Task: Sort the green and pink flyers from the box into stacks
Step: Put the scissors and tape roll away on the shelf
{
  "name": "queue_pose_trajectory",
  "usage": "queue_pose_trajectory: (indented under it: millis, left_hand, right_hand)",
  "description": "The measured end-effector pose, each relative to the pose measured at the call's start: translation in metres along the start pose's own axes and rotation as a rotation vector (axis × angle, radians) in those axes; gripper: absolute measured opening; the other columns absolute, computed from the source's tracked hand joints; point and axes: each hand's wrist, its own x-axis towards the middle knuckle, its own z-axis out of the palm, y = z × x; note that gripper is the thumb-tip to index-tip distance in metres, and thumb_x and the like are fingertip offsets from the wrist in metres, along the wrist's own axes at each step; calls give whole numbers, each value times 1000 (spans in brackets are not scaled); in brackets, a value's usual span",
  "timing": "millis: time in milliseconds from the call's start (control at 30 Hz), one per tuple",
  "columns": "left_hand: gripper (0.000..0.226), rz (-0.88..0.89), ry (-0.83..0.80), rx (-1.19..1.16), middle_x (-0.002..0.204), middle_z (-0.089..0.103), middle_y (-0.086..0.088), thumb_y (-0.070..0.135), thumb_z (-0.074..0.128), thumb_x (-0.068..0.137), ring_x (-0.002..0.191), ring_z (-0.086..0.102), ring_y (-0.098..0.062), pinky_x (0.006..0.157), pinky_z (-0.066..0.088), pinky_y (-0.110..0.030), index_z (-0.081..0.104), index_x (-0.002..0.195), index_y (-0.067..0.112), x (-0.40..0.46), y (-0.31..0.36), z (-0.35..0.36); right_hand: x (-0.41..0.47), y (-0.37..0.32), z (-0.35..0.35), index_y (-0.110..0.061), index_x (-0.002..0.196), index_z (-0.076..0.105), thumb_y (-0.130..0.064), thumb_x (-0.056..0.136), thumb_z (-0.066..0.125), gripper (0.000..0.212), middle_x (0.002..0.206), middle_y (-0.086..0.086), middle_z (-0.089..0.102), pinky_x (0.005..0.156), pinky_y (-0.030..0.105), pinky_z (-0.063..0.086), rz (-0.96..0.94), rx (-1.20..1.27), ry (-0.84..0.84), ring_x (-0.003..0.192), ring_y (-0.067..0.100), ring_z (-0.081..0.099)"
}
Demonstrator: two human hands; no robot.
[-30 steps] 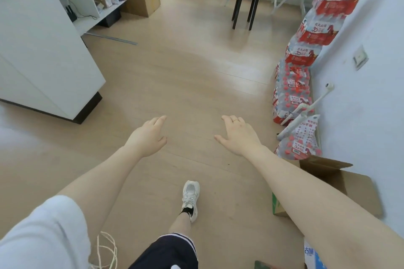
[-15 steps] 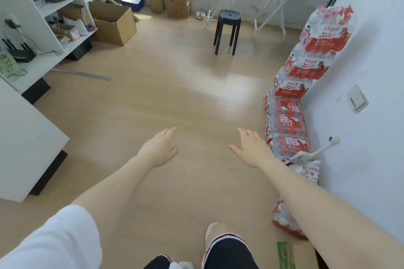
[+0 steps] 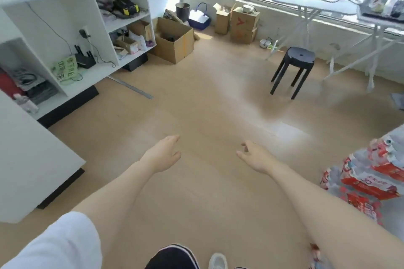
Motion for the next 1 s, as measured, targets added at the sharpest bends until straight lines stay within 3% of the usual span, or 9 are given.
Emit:
queue_pose_trajectory:
  millis: [167,367,533,633,833,1000]
  left_hand:
    - [50,-219,131,-242,133,48,1,23,46,95,112,49,-15,92,39,-27,31,143,16,80,-53,-58]
    - [47,-405,226,-391,132,50,1,23,46,95,102,47,-10,82,38,-24,35,140,17,205,-155,-124]
    - [48,-435,143,-347,134,49,1,25,44,94,108,51,-13,82,41,-22,34,140,17,322,-207,-203]
    - [45,-406,166,-381,131,51,3,27,44,95,101,50,-12,73,41,-22,36,139,21,409,-213,-254]
    - [47,-240,160,-343,130,50,6,26,46,95,108,49,-13,86,38,-23,35,140,19,596,-218,-319]
    - [48,-323,154,-367,133,50,4,24,46,94,112,51,-15,93,42,-26,35,140,18,712,-251,-369]
  right_hand:
    - [142,-68,-41,-8,133,42,-41,94,47,51,131,11,52,94,29,39,-231,-81,-86,118,25,50]
    - [318,-156,-78,-16,137,36,-40,93,47,51,137,5,45,98,35,38,-447,-356,-160,126,24,42]
    - [455,-216,-145,-16,138,34,-38,94,46,51,139,7,43,100,36,36,-450,-415,-172,128,25,39]
    - [531,-226,-184,-14,136,36,-38,94,46,50,138,7,45,99,34,36,-399,-372,-146,127,25,40]
    - [705,-221,-242,-15,135,39,-42,92,47,51,133,8,48,100,39,40,-265,-338,-128,123,26,44]
    - [848,-268,-298,-12,136,37,-41,93,47,53,134,12,47,99,37,40,-331,-310,-165,121,28,47]
